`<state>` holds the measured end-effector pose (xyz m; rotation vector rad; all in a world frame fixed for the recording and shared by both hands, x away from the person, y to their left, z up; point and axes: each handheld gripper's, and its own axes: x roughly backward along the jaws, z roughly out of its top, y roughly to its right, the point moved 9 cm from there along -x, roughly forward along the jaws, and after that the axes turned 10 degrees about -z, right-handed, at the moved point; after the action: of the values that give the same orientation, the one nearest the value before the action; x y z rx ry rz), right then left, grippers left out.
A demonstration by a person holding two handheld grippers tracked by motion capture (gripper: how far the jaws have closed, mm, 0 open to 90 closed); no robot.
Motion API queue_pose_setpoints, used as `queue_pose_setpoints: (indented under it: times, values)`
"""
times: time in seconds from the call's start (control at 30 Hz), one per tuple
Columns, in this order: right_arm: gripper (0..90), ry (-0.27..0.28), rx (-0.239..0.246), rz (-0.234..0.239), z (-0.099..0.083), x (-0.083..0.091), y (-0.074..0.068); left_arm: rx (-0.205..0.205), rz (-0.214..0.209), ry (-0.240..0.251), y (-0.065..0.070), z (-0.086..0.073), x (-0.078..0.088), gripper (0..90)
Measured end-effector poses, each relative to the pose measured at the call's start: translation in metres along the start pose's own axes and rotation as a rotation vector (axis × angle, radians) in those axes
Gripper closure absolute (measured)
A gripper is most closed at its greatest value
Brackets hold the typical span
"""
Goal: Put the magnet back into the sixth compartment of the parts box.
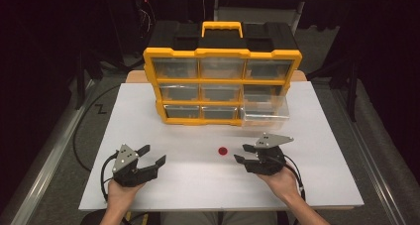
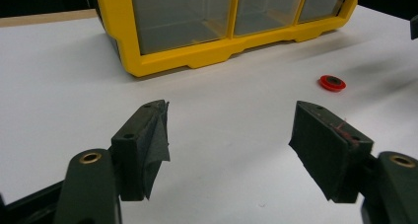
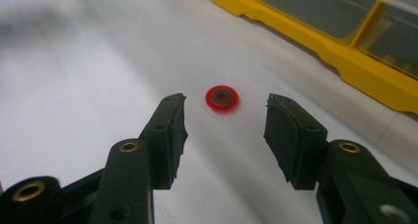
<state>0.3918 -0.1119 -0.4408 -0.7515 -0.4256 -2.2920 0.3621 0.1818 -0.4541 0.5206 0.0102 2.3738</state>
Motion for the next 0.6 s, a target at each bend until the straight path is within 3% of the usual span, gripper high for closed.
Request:
queue_pose_setpoints:
  times: [0.33,0.6]
  values:
    - [52.9,-0.102,0.051,0.008,0.003,-0.013,-0.006,0.000,0.001,0.003,0.000,0.000,0.000,29.5]
    - [54.9,-0.126,0.073,-0.005,0.009,-0.020,-0.008,-0.004,0.002,0.004,0.001,0.001,0.000,29.4]
